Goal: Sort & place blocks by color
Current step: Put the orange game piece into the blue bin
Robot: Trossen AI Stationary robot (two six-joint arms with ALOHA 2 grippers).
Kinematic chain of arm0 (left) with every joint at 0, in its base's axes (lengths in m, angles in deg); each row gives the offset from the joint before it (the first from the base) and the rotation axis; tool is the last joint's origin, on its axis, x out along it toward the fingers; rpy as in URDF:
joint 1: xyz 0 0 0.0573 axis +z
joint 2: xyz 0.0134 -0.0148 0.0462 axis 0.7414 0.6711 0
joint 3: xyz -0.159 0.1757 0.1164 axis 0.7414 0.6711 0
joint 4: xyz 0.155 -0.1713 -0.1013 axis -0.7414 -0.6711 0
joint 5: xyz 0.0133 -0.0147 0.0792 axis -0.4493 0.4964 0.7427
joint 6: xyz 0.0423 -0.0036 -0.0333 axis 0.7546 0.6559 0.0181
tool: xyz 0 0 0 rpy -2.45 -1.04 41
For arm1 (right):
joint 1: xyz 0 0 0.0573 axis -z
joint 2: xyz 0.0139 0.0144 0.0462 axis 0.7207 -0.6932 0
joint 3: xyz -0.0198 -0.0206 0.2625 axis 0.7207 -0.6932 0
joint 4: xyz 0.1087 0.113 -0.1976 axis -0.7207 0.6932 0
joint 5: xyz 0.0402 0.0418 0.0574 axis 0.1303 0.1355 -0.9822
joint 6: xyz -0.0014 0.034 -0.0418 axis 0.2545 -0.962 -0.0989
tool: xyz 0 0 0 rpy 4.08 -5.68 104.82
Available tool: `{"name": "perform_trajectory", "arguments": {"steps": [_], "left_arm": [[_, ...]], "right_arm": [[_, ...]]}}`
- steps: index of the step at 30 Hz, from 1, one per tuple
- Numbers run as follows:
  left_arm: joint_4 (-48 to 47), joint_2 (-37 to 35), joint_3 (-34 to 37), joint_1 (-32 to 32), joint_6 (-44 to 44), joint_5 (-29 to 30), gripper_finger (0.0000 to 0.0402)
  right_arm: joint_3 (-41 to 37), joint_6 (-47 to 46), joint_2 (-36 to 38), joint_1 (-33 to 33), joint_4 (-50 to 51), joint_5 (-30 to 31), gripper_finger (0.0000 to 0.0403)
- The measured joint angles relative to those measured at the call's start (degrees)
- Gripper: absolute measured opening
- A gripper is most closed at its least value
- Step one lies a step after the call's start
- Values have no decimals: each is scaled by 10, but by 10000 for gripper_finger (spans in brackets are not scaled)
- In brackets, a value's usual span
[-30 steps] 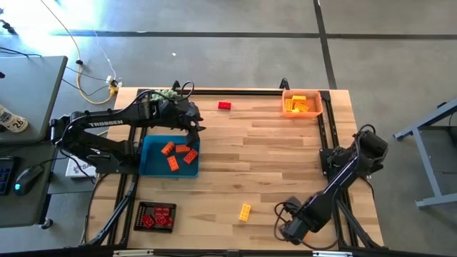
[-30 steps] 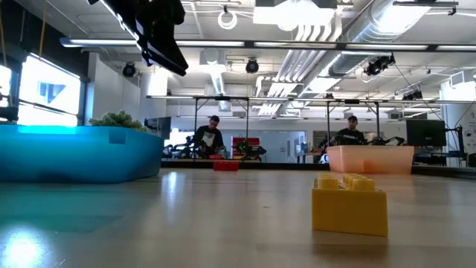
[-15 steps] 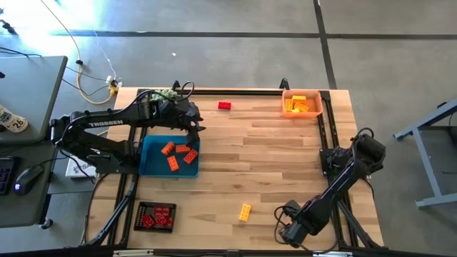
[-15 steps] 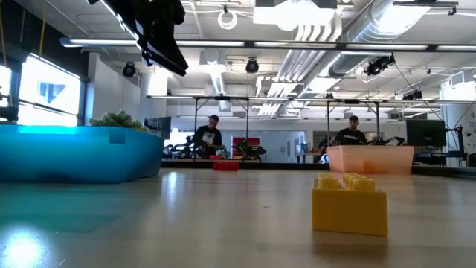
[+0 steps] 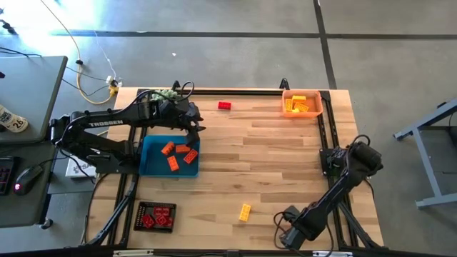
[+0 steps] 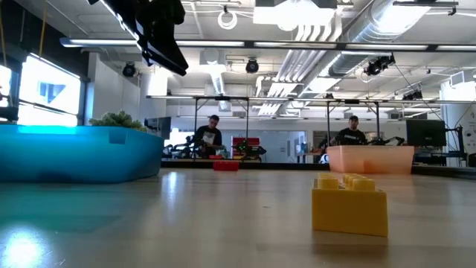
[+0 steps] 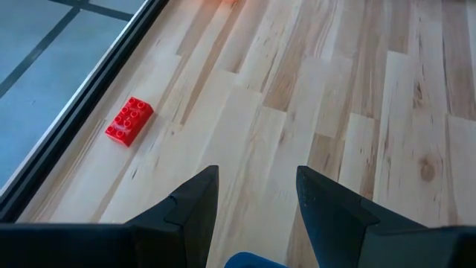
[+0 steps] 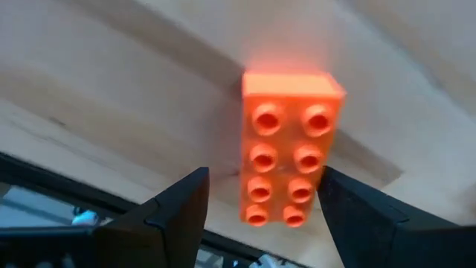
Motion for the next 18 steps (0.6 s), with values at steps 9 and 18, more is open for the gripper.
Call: {"name": "perform_trajectory", "arguments": {"steps": [9, 18], "left_arm": [[1, 0, 0, 0, 0, 2, 170], [1, 0, 0, 0, 0, 1, 170]], "right_arm": [[0, -14, -22, -1, -43, -33, 155], [9, -11, -24, 24, -64, -32, 114]]}}
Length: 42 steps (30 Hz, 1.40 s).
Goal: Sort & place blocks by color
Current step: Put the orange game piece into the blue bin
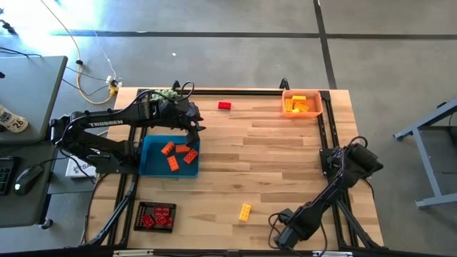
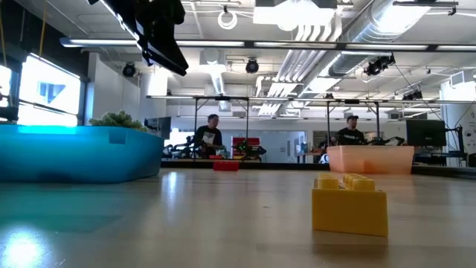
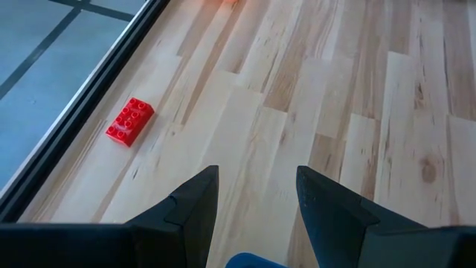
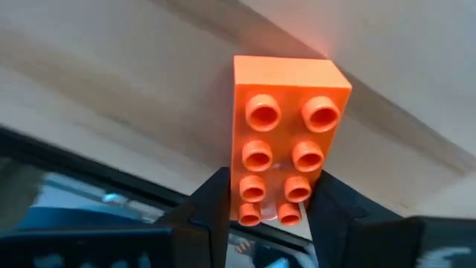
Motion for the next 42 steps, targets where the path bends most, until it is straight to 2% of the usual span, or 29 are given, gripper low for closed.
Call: {"name": "perform_trajectory", "arguments": {"steps": [9, 14, 21, 27, 36, 39, 42], "left_arm": [[16, 0, 0, 0, 0, -1, 170], [18, 0, 0, 0, 1, -1, 170], [23, 0, 0, 0, 65, 2, 170], [25, 1, 0, 3, 81, 36, 171], [24, 1, 0, 62, 110, 38, 171], [25, 1, 0, 80, 110, 16, 171], [34, 1, 0, 90, 119, -31, 171]], "right_arm": [[42, 75, -1, 53, -8, 113, 114], [67, 148, -1, 99, -5, 147, 114], [77, 253, -1, 176, 0, 152, 114], [77, 351, 3, 251, -1, 154, 114], [77, 463, 47, 349, -11, 173, 114], [77, 491, 63, 376, -20, 177, 114], [77, 523, 78, 401, -36, 178, 114]]}}
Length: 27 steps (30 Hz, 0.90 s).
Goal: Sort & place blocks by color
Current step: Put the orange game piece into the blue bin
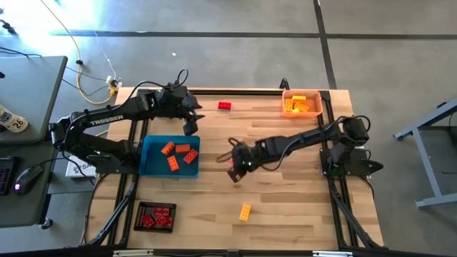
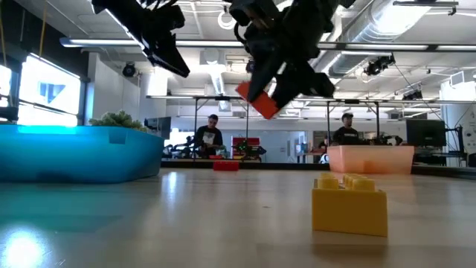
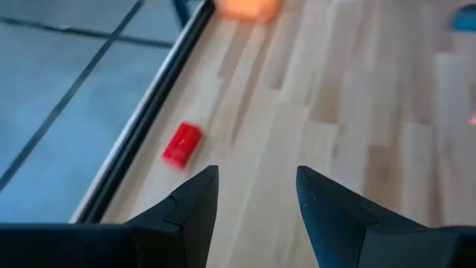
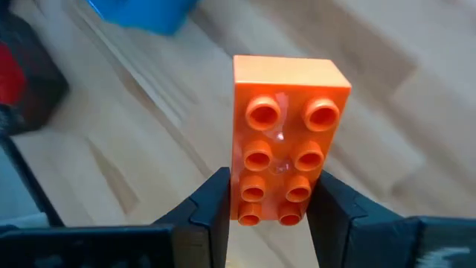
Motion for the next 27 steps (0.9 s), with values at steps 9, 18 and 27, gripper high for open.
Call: {"name": "perform_trajectory", "arguments": {"steps": [9, 18, 27], "left_arm": [[89, 0, 0, 4, 5, -93, 170], [133, 0, 0, 5, -105, -86, 170], [165, 0, 0, -4, -327, -72, 170]], "right_arm": [[0, 81, 29, 61, -44, 11, 114], [0, 178, 59, 106, -57, 52, 114], [0, 312, 77, 158, -126, 105, 114]]}}
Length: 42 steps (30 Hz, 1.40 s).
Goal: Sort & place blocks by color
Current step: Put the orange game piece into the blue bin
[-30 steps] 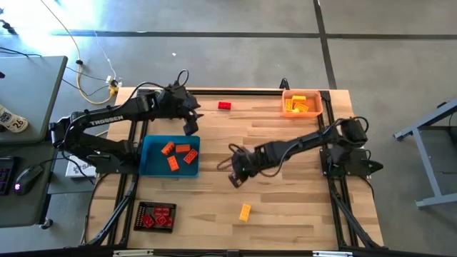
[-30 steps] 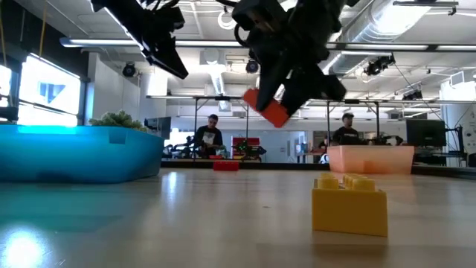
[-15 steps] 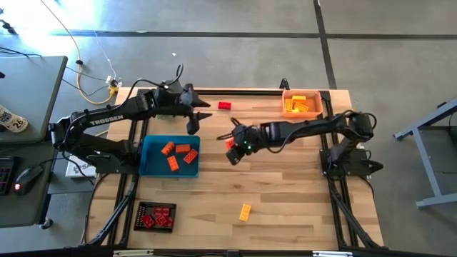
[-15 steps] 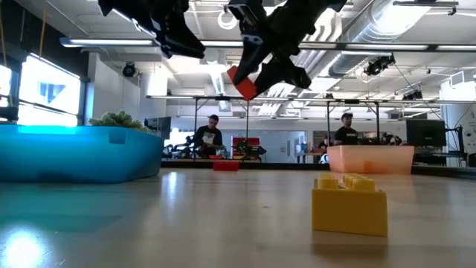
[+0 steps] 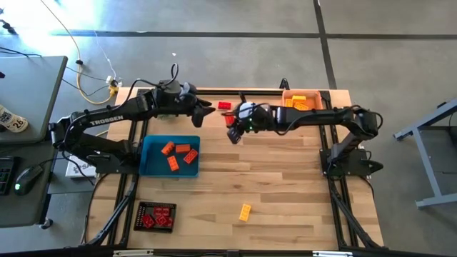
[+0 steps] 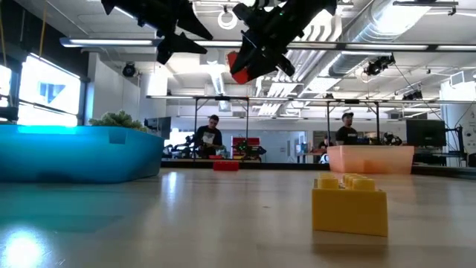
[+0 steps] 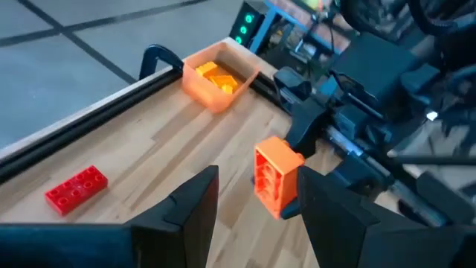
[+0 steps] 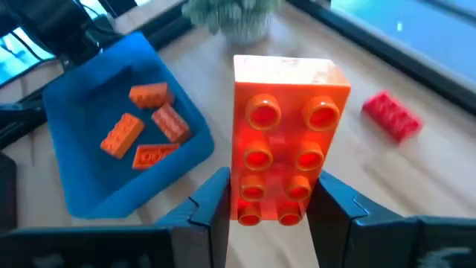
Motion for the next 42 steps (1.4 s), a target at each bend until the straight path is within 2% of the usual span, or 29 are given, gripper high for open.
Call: {"name": "perform_trajectory", "arguments": {"steps": [7, 12, 25, 34, 42], "left_arm": [[27, 3, 0, -4, -60, 26, 170], [28, 4, 0, -4, -107, 32, 170], [37, 7, 0, -4, -103, 58, 170], [41, 42, 0, -5, -159, 43, 170], [88, 67, 0, -20, -146, 42, 170]], "right_arm": [[0, 79, 0, 26, -60, -8, 114], [0, 92, -1, 42, -94, -30, 114], [0, -7, -1, 64, -119, -15, 114], [0, -24, -1, 55, -124, -15, 114], [0, -28, -1, 48, -107, 0, 114]]}}
